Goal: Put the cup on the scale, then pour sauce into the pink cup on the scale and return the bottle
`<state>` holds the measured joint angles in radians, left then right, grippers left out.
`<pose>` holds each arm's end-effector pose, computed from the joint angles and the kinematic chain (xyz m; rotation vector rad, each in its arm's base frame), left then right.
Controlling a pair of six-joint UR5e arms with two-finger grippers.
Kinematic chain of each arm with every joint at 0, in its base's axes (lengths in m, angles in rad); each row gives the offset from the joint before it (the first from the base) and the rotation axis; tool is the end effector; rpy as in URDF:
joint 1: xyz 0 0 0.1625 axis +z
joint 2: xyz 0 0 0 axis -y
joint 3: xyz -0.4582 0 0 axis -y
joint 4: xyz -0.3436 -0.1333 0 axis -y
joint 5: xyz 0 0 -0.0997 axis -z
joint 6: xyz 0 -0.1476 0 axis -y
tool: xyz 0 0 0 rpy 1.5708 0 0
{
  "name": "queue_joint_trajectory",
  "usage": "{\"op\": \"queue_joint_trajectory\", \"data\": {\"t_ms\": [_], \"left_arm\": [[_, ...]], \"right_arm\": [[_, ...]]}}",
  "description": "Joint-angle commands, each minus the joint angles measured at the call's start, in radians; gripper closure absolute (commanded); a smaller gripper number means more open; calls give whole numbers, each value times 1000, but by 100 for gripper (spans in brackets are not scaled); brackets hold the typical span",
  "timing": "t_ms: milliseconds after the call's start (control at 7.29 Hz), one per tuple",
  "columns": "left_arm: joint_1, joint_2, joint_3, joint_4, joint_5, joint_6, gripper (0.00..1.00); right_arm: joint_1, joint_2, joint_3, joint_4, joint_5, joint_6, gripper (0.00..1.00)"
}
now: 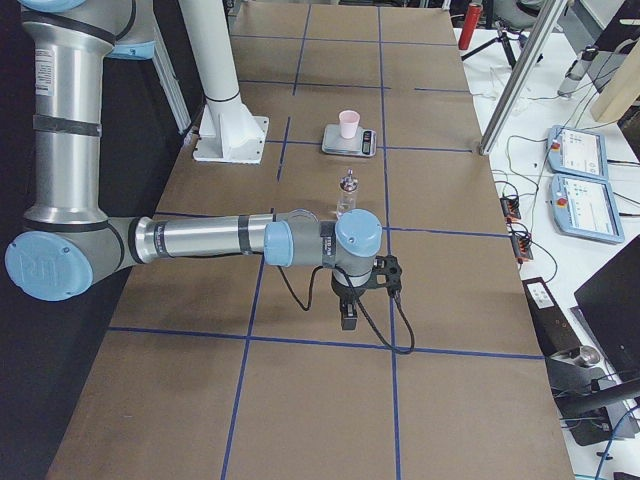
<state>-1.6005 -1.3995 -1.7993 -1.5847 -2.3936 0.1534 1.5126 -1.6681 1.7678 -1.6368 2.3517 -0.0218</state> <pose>-0.0361 -0.3706 0.6874 0.1421 0.8136 0.1458 0.0061 -0.4016 0.6858 0.0178 -0.7815 -0.0890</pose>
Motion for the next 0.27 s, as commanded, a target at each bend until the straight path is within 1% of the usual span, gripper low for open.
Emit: {"op": "queue_joint_trajectory", "data": {"t_ms": [0, 137], "left_arm": [[-1, 7, 3, -8, 2, -2, 0], [-1, 7, 3, -9, 4, -2, 0]], "right_arm": [[-3, 2, -8, 2, -2, 0, 0], [-3, 2, -8, 2, -2, 0, 0]]}}
